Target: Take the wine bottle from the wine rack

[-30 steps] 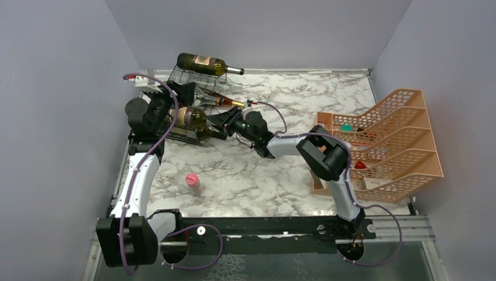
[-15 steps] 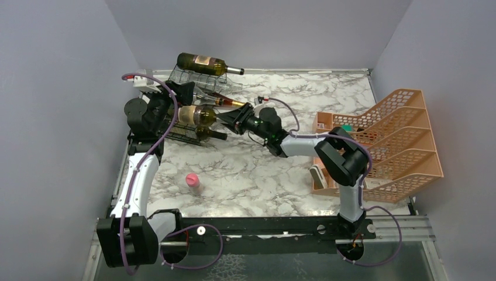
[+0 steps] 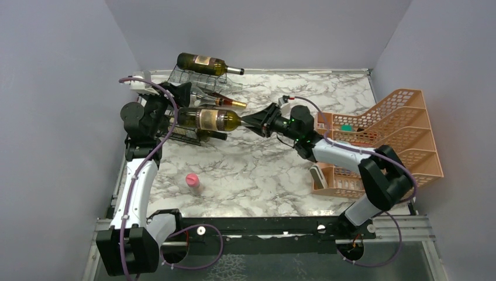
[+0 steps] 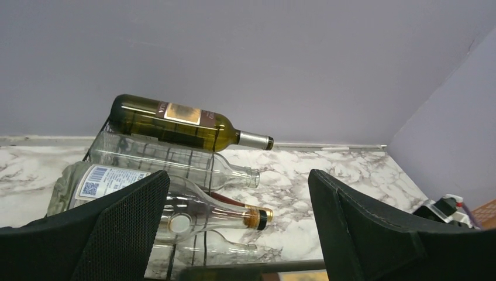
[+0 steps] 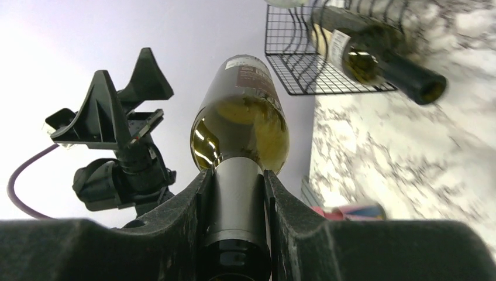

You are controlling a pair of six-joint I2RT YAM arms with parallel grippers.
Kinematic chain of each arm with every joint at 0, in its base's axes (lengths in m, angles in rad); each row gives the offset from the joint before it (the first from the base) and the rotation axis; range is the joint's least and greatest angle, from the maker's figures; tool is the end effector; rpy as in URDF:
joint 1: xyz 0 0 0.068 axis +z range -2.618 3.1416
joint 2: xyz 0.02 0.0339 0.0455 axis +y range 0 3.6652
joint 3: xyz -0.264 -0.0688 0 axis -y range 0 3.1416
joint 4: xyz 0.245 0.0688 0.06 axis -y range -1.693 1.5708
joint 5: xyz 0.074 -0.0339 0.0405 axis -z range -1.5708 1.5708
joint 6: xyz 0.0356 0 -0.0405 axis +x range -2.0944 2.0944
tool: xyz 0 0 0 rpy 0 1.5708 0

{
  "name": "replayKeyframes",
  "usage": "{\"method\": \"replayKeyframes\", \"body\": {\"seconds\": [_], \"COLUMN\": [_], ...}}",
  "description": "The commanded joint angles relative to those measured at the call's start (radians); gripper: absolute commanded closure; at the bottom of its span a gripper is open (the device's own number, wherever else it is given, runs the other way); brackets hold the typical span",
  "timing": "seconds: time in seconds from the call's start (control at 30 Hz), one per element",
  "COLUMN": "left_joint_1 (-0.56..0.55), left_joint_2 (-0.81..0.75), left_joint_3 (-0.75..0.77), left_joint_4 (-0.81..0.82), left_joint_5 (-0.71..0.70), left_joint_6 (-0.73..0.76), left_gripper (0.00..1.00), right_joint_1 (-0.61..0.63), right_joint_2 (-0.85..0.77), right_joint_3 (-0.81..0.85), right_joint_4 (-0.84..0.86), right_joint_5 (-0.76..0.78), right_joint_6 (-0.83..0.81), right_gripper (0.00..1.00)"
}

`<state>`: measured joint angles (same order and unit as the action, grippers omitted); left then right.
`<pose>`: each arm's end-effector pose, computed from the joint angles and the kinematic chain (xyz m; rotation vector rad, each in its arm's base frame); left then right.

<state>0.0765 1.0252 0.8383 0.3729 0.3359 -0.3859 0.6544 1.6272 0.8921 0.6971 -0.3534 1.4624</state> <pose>0.2408 0.0067 0.3725 -0.0417 1.4122 -0.4890 0.2814 0.2314 0.2532 0.4599 1.9316 1.8133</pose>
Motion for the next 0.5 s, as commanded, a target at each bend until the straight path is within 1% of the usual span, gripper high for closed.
{"method": "replayKeyframes", "body": {"seconds": [0.0,0.07,0.1,0.13,0.17,0.23,0.37,0.47], "left_joint_1": [0.006,0.006,0.005,0.006,0.006,0.006,0.006,0.006], "left_joint_2": [-0.016,-0.011,-0.01,-0.007,-0.004,0.001,0.013,0.009], "left_joint_3": [0.021,0.021,0.02,0.019,0.019,0.02,0.019,0.016], "left_joint_4": [-0.015,-0.015,-0.014,-0.014,-0.013,-0.008,0.005,0.006], "left_joint_5": [-0.028,-0.021,-0.022,-0.021,-0.019,-0.009,0.017,0.011], "left_joint_6": [0.039,0.034,0.03,0.025,0.021,0.009,-0.009,0.001], "left_gripper": [0.06,0.06,0.06,0.06,0.06,0.06,0.06,0.07], "right_joint_1": [-0.09,-0.142,-0.172,-0.205,-0.233,-0.295,-0.393,-0.433], "right_joint_2": [-0.2,-0.283,-0.321,-0.356,-0.386,-0.437,-0.482,-0.475], "right_joint_3": [-0.036,-0.036,-0.023,-0.005,0.018,0.047,0.126,0.166], "right_joint_4": [-0.083,-0.202,-0.314,-0.372,-0.492,-0.64,-0.933,-1.05], "right_joint_5": [-0.122,-0.162,-0.183,-0.204,-0.227,-0.273,-0.293,-0.28], "right_joint_6": [-0.045,-0.098,-0.132,-0.159,-0.212,-0.282,-0.457,-0.542], "right_gripper": [0.99,0.99,0.99,0.99,0.99,0.99,0.99,0.99]}}
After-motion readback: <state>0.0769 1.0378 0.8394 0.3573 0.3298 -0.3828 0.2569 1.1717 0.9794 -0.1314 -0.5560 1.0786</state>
